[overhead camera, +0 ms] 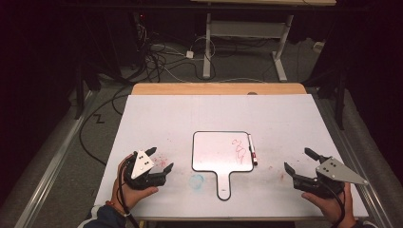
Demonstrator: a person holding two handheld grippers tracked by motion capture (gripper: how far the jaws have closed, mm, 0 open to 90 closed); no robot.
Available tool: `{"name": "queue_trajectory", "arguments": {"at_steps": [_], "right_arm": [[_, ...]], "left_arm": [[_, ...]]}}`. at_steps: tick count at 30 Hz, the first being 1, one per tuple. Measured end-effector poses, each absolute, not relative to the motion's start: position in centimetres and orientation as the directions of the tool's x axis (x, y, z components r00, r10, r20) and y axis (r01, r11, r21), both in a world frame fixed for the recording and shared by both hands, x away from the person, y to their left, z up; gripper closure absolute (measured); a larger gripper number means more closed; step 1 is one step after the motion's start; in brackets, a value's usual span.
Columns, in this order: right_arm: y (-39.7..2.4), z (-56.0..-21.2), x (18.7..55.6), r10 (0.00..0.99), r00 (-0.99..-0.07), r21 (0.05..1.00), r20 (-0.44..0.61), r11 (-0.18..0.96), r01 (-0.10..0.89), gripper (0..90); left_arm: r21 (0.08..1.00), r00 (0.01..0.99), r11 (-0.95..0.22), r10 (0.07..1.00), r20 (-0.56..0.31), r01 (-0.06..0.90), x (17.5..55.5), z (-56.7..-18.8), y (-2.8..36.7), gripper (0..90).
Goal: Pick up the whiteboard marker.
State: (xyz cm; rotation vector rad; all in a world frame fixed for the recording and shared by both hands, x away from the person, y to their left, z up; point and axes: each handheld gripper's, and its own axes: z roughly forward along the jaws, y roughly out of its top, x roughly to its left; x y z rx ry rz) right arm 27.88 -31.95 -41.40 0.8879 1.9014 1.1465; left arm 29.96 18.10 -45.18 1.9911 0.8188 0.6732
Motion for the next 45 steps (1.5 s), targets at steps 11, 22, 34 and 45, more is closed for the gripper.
{"name": "queue_trajectory", "arguments": {"at_steps": [11, 22, 34, 45], "right_arm": [[-31.4, -42.1, 28.3, 0.831, -0.510, 0.903, -0.223, 0.373, 0.214, 21.3], [-30.4, -42.9, 29.8, 0.790, -0.595, 0.868, -0.146, 0.390, 0.306, 27.9], [-28.5, -43.5, 34.2, 0.781, -0.625, 0.787, -0.001, 0.387, 0.481, 34.1], [-25.8, -43.8, 40.2, 0.796, -0.599, 0.704, 0.090, 0.374, 0.603, 44.9]], "left_arm": [[0.835, 0.664, -0.477, 0.722, 0.194, 0.275, 30.0, -45.6, 17.4, 21.5], [0.807, 0.675, -0.509, 0.711, 0.197, 0.300, 29.4, -46.2, 17.2, 21.5], [0.768, 0.677, -0.550, 0.704, 0.216, 0.327, 29.1, -46.8, 17.1, 21.5], [0.753, 0.689, -0.569, 0.690, 0.220, 0.330, 29.2, -47.0, 16.8, 21.5]]}}
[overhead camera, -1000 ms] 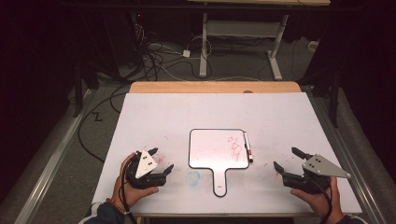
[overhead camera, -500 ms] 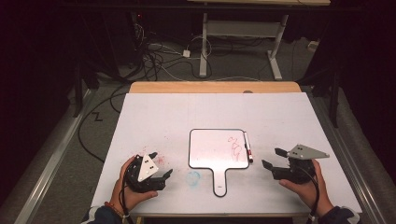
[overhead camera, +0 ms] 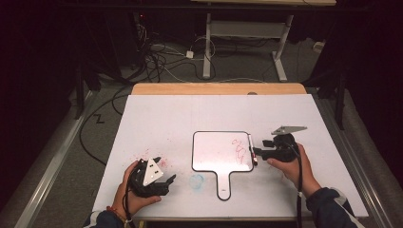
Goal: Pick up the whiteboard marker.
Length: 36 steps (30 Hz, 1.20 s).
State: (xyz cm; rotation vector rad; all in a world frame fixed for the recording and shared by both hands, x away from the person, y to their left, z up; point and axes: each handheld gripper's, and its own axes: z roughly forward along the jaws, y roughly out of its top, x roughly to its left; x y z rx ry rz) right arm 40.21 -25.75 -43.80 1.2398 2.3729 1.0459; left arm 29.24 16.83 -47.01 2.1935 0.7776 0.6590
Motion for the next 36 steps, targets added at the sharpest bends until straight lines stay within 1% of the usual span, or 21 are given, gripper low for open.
{"name": "queue_trajectory", "arguments": {"at_steps": [1, 2, 3, 5, 7, 8, 12, 14, 15, 16, 18, 24, 26, 27, 28, 30, 31, 32, 33, 34, 36], "right_arm": [[-25.2, -44.1, 41.5, 0.801, -0.590, 0.682, 0.107, 0.373, 0.629, 46.0], [-25.0, -44.2, 42.0, 0.810, -0.577, 0.680, 0.111, 0.362, 0.638, 48.3], [-24.9, -44.4, 42.5, 0.811, -0.571, 0.674, 0.124, 0.353, 0.648, 52.1], [-24.4, -44.7, 43.3, 0.812, -0.566, 0.659, 0.140, 0.351, 0.665, 53.1], [-24.1, -45.0, 44.0, 0.822, -0.554, 0.649, 0.136, 0.348, 0.676, 57.6], [-23.9, -45.3, 44.3, 0.822, -0.551, 0.641, 0.146, 0.345, 0.686, 57.8], [-23.6, -45.9, 44.8, 0.833, -0.535, 0.623, 0.142, 0.344, 0.702, 63.4], [-23.7, -46.0, 44.9, 0.829, -0.536, 0.628, 0.161, 0.333, 0.704, 69.2], [-23.7, -46.0, 44.9, 0.829, -0.536, 0.628, 0.161, 0.333, 0.704, 69.2], [-23.7, -46.0, 44.9, 0.831, -0.533, 0.630, 0.158, 0.331, 0.703, 71.2], [-23.8, -45.9, 44.8, 0.827, -0.537, 0.634, 0.166, 0.328, 0.701, 79.6], [-24.2, -45.8, 44.7, 0.825, -0.542, 0.640, 0.161, 0.331, 0.694, 81.3], [-24.2, -45.6, 44.6, 0.821, -0.549, 0.657, 0.156, 0.329, 0.679, 81.4], [-24.2, -45.3, 44.4, 0.820, -0.552, 0.670, 0.154, 0.324, 0.668, 81.4], [-24.2, -45.0, 44.2, 0.817, -0.558, 0.685, 0.149, 0.322, 0.654, 81.4], [-24.0, -44.3, 43.7, 0.806, -0.574, 0.713, 0.144, 0.318, 0.625, 81.5], [-23.8, -44.0, 43.4, 0.795, -0.589, 0.730, 0.146, 0.315, 0.607, 81.5], [-23.6, -43.6, 43.1, 0.788, -0.599, 0.742, 0.142, 0.316, 0.592, 81.5], [-23.4, -43.3, 42.8, 0.781, -0.609, 0.754, 0.142, 0.313, 0.578, 81.5], [-23.2, -42.9, 42.5, 0.769, -0.623, 0.769, 0.143, 0.310, 0.559, 81.5], [-22.7, -42.4, 41.8, 0.758, -0.638, 0.789, 0.138, 0.305, 0.534, 81.5]], "left_arm": [[0.751, 0.691, -0.572, 0.688, 0.220, 0.330, 29.3, -47.0, 16.8, 21.5], [0.752, 0.690, -0.571, 0.689, 0.220, 0.330, 29.3, -47.1, 16.8, 21.5], [0.750, 0.690, -0.573, 0.689, 0.222, 0.331, 29.3, -47.1, 16.8, 21.5], [0.748, 0.694, -0.576, 0.685, 0.220, 0.332, 29.3, -47.1, 16.9, 21.5], [0.748, 0.695, -0.575, 0.685, 0.218, 0.332, 29.3, -47.1, 16.9, 21.5], [0.750, 0.696, -0.573, 0.684, 0.216, 0.331, 29.3, -47.1, 16.8, 21.5], [0.742, 0.702, -0.584, 0.677, 0.222, 0.329, 29.2, -47.1, 16.8, 21.5], [0.742, 0.704, -0.584, 0.676, 0.218, 0.330, 29.3, -47.2, 16.8, 21.5], [0.741, 0.705, -0.585, 0.674, 0.218, 0.330, 29.3, -47.2, 16.8, 21.5], [0.741, 0.706, -0.586, 0.673, 0.219, 0.329, 29.3, -47.2, 16.7, 21.5], [0.741, 0.707, -0.590, 0.670, 0.227, 0.322, 29.3, -47.1, 16.7, 21.5], [0.739, 0.714, -0.590, 0.666, 0.217, 0.325, 29.4, -47.1, 16.4, 21.5], [0.755, 0.716, -0.555, 0.677, 0.168, 0.348, 29.6, -47.0, 16.2, 21.5], [0.755, 0.716, -0.555, 0.677, 0.168, 0.348, 29.6, -47.0, 16.2, 21.6], [0.775, 0.719, -0.517, 0.685, 0.120, 0.363, 29.9, -46.7, 16.0, 21.6], [0.802, 0.718, -0.462, 0.693, 0.060, 0.379, 30.5, -46.1, 15.5, 22.7], [0.802, 0.718, -0.462, 0.693, 0.060, 0.379, 30.5, -46.1, 15.5, 23.2], [0.831, 0.729, -0.403, 0.685, -0.005, 0.384, 31.0, -45.5, 14.8, 23.3], [0.831, 0.729, -0.403, 0.685, -0.005, 0.384, 31.0, -45.5, 14.8, 23.6], [0.846, 0.740, -0.372, 0.671, -0.038, 0.381, 31.6, -44.8, 13.6, 24.0], [0.861, 0.758, -0.346, 0.649, -0.069, 0.374, 32.1, -44.2, 12.1, 24.3]]}}
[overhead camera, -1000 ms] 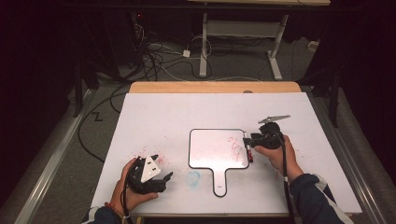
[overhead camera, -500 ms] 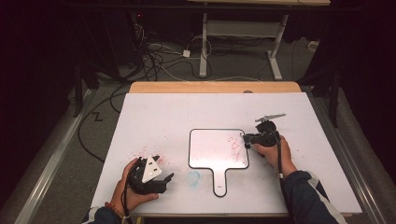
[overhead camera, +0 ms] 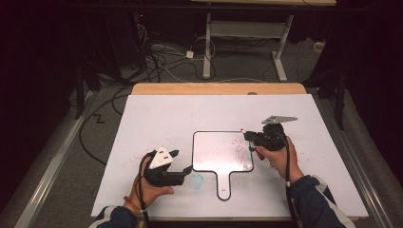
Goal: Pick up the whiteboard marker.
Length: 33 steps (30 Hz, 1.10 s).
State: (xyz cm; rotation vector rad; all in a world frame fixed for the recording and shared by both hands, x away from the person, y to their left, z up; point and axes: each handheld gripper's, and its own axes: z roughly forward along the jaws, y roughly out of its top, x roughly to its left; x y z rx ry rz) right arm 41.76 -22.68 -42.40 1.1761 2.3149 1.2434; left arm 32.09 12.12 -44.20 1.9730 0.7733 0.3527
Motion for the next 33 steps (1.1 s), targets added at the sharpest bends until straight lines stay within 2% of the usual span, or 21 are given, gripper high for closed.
{"name": "queue_trajectory", "arguments": {"at_steps": [8, 15, 20, 33], "right_arm": [[-20.8, -41.3, 39.3, 0.695, -0.709, 0.852, 0.123, 0.293, 0.434, 81.5], [-19.5, -41.0, 37.7, 0.657, -0.745, 0.881, 0.113, 0.280, 0.381, 81.5], [-18.8, -40.8, 36.9, 0.633, -0.766, 0.896, 0.107, 0.274, 0.351, 81.5], [-18.2, -41.0, 36.3, 0.616, -0.780, 0.907, 0.109, 0.259, 0.331, 81.5]], "left_arm": [[0.878, 0.811, -0.324, 0.574, -0.114, 0.353, 33.9, -43.1, 6.2, 26.7], [0.875, 0.821, -0.302, 0.546, -0.168, 0.380, 34.9, -43.6, 3.5, 30.7], [0.874, 0.830, -0.290, 0.521, -0.197, 0.389, 35.2, -43.8, 2.6, 36.6], [0.879, 0.823, -0.241, 0.512, -0.246, 0.413, 35.7, -43.7, 1.9, 41.7]]}}
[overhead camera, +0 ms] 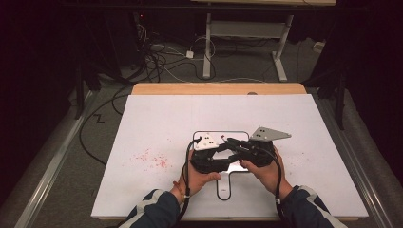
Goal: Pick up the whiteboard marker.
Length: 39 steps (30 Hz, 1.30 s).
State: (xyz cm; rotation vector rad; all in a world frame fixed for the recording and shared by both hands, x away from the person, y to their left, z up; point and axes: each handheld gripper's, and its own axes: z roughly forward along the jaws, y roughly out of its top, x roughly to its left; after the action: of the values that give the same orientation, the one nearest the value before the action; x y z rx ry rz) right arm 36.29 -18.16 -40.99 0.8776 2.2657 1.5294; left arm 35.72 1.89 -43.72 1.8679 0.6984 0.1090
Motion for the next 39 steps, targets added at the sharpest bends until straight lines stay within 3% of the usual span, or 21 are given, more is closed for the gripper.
{"name": "queue_trajectory", "arguments": {"at_steps": [16, 19, 23, 27, 35, 39], "right_arm": [[-20.2, -40.6, 36.0, 0.644, -0.758, 0.918, 0.108, 0.227, 0.324, 79.9], [-20.8, -40.5, 35.9, 0.650, -0.751, 0.919, 0.115, 0.217, 0.329, 76.6], [-21.9, -39.9, 35.6, 0.688, -0.716, 0.928, 0.116, 0.181, 0.325, 54.4], [-24.1, -39.3, 35.1, 0.712, -0.692, 0.938, 0.117, 0.150, 0.312, 47.4], [-28.2, -40.8, 33.5, 0.723, -0.691, 0.918, 0.025, 0.256, 0.302, 43.0], [-29.4, -42.0, 32.9, 0.720, -0.693, 0.903, 0.027, 0.280, 0.327, 42.1]], "left_arm": [[0.890, 0.833, -0.274, 0.523, -0.180, 0.364, 37.0, -43.6, 0.2, 78.2], [0.895, 0.847, -0.298, 0.512, -0.142, 0.331, 37.3, -43.7, -0.4, 78.4], [0.898, 0.849, -0.308, 0.515, -0.121, 0.315, 38.1, -43.7, -1.1, 78.4], [0.900, 0.850, -0.312, 0.515, -0.108, 0.303, 39.2, -43.7, -1.6, 78.4], [0.907, 0.859, -0.300, 0.499, -0.115, 0.295, 43.2, -43.9, -3.3, 78.4], [0.882, 0.840, -0.350, 0.536, -0.087, 0.315, 45.3, -44.7, -4.1, 78.5]]}}
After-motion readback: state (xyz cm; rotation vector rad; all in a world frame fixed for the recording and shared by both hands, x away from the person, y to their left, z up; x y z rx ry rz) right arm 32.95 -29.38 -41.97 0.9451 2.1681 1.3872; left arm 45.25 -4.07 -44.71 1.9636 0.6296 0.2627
